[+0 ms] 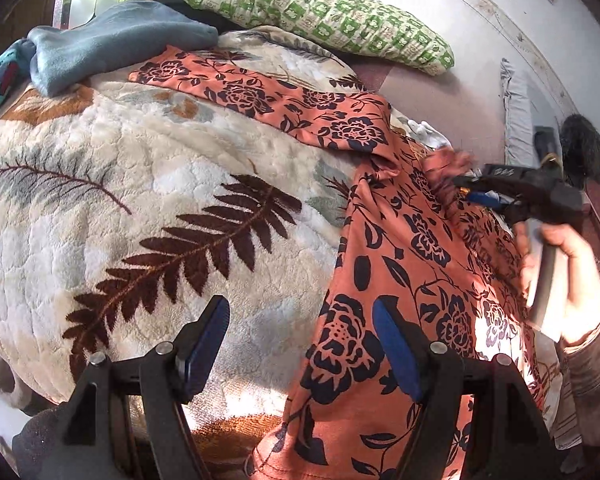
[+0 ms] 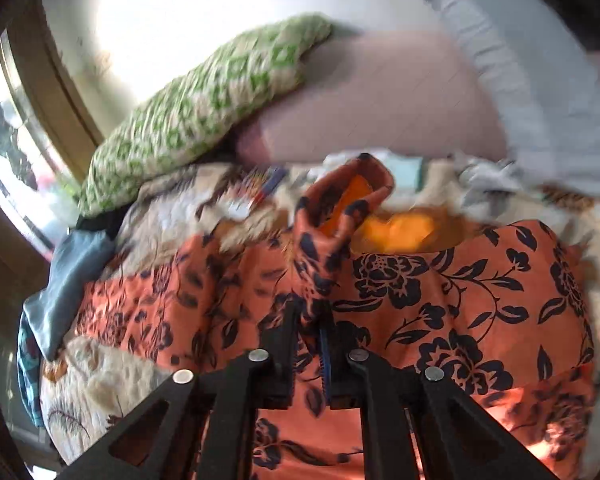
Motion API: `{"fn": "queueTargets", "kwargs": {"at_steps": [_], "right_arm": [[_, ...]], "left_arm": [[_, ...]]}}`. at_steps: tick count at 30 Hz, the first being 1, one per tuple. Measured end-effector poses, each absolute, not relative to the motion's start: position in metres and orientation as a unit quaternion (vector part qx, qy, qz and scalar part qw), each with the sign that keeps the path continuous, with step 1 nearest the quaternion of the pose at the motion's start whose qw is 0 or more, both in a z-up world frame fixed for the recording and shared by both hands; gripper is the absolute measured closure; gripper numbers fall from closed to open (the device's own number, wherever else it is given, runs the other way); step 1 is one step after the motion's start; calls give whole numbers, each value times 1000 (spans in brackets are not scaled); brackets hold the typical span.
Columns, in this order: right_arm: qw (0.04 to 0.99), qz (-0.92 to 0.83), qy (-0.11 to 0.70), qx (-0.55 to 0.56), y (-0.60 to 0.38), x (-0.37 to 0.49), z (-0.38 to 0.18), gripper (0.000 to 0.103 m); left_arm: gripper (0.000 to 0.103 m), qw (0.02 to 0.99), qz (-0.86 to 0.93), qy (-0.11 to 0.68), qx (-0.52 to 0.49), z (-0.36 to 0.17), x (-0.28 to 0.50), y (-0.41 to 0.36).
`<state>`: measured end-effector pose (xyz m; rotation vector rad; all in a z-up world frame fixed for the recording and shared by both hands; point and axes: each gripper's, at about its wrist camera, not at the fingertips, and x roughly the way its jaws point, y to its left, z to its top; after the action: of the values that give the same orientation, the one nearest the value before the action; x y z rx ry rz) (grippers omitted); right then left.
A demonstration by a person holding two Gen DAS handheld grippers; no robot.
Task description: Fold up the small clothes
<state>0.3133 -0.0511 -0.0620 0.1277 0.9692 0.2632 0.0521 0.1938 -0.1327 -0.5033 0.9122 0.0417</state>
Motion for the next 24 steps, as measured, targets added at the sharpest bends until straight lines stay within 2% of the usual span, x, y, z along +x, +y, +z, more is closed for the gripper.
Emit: {"fn": "queueTargets", "kwargs": {"at_steps": [1, 2, 4, 8, 11, 16, 19, 21, 24], "right_arm": [[854, 130, 502, 43, -33, 314, -93, 62], [833, 135, 535, 39, -24, 310, -114, 31], [817, 174, 547, 52, -20, 293, -131, 29], [829, 210, 512, 77, -55, 269, -104, 25], [855, 165, 479, 111, -112, 274, -77, 19], [857, 71, 479, 177, -213, 293, -77, 19], [834, 51, 498, 232, -262, 293, -107, 16], [807, 45, 532, 253, -281, 294, -141, 15], [823, 85, 498, 259, -287, 286, -143, 12]], "left_arm": [[28, 868, 19, 435, -241, -133, 52, 195], [27, 869, 19, 433, -240, -132, 51, 194], [26, 870, 19, 432, -236, -133, 53, 192], [26, 870, 6, 440, -221, -132, 62, 179], [26, 873, -16, 443, -203, -123, 79, 161], [26, 892, -64, 412, -176, -88, 126, 134], [26, 883, -57, 409, -222, -82, 161, 157], [26, 863, -20, 407, -298, -91, 181, 199], [26, 812, 43, 392, -429, -118, 201, 283]]}}
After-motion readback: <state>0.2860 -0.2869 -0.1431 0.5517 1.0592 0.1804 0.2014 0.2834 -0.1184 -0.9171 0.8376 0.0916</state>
